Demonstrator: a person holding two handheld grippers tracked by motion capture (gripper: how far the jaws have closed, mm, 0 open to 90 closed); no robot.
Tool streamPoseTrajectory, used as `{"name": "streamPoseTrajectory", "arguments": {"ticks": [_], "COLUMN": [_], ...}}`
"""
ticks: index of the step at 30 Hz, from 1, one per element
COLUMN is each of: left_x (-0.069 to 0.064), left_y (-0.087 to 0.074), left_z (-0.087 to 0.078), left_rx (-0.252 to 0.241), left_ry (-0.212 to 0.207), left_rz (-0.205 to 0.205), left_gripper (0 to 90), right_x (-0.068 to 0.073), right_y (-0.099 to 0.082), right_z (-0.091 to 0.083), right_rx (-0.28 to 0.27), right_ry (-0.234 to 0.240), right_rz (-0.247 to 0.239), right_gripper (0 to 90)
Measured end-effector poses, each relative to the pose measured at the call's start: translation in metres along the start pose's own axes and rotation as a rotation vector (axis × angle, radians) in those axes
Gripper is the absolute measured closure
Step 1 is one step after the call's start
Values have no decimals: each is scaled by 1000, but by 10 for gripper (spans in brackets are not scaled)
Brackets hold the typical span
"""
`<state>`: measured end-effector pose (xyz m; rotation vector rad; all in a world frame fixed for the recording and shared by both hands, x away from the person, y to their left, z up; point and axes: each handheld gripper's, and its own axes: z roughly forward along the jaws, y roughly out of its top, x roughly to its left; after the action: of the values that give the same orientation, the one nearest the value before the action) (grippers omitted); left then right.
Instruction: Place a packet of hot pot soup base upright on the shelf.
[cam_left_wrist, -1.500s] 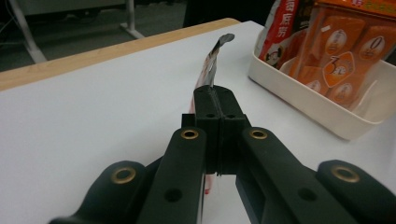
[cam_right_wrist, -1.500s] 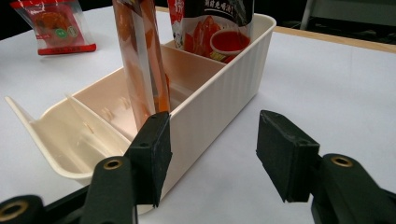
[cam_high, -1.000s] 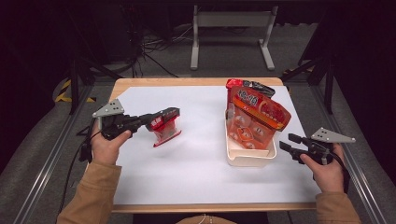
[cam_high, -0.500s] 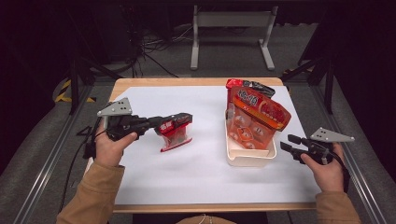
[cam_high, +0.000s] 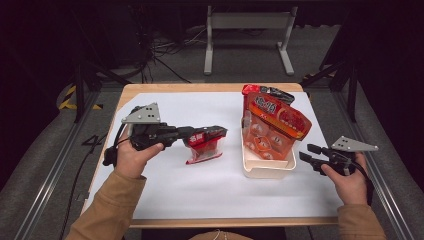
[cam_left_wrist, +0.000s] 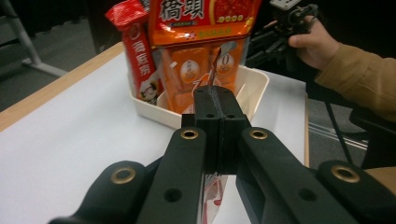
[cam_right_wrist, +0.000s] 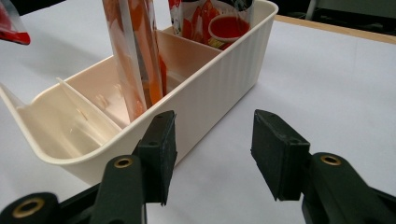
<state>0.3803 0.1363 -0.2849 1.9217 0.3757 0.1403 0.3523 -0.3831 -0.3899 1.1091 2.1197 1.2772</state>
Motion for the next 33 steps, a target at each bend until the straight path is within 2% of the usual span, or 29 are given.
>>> {"name": "streamPoseTrajectory", "arguments": {"ticks": [6, 18, 24, 33], "left_x": [-9, -24, -26, -29], "left_y": [8, 22, 27, 32], "left_z": [14, 36, 42, 50], "left_rx": [9, -21, -19, -52], "left_ry": [-34, -96, -120, -145], "left_rz": [40, 86, 111, 142], "left_gripper": [900, 900, 900, 900], "right_x": [0, 3, 4, 4], "right_y": [1, 0, -1, -2], "right_z": [0, -3, -2, 0], "right_rx": [-5, -13, -6, 0], "right_ry": [4, 9, 12, 17], "right_rz": [2, 4, 2, 1], "right_gripper": [502, 501, 501, 500]}}
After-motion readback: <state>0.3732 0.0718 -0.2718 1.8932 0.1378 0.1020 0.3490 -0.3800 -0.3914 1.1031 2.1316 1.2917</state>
